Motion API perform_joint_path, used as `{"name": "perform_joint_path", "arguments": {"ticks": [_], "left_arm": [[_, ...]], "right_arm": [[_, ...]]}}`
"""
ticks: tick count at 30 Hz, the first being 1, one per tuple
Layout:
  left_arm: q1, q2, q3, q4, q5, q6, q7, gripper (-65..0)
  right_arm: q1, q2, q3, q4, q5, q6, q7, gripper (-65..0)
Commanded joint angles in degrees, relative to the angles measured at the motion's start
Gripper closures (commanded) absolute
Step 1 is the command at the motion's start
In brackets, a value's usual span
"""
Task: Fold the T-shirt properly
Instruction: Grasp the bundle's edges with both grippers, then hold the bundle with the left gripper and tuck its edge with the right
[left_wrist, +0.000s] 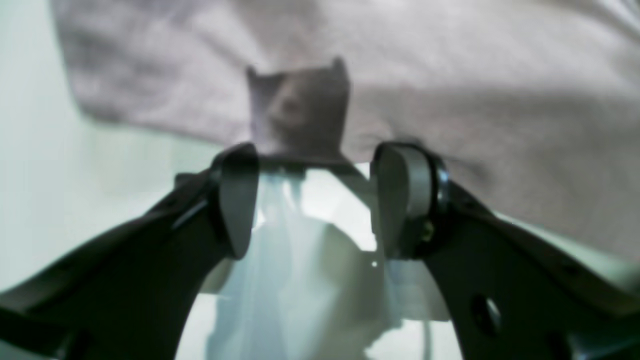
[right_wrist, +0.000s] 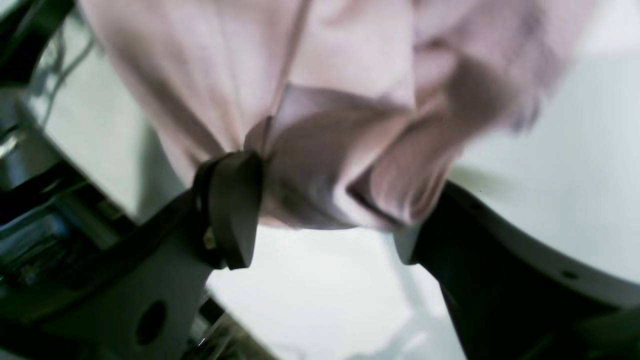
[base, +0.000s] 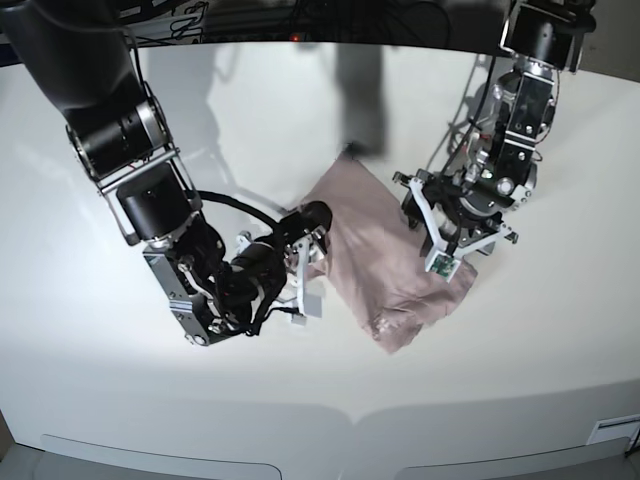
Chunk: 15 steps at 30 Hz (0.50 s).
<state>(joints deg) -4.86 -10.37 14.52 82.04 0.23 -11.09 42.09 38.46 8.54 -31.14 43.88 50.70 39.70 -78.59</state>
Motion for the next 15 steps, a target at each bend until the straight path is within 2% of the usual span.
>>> {"name": "perform_joint_path", "arguments": {"ticks": [1, 15], "left_arm": [[-1.22, -0.31, -0.22, 0.50, 0.83, 0.44, -0.35, -36.9], [-1.81, -0.28, -0.22, 0.31, -0.63, 0.42, -1.70, -36.9]], "right_arm": [[1.64, 0.00, 0.24, 0.74, 1.73, 0.30, -1.20, -39.2], [-4.68, -0.31, 0.24, 0.81, 14.45, 0.30, -1.41, -39.2]]}}
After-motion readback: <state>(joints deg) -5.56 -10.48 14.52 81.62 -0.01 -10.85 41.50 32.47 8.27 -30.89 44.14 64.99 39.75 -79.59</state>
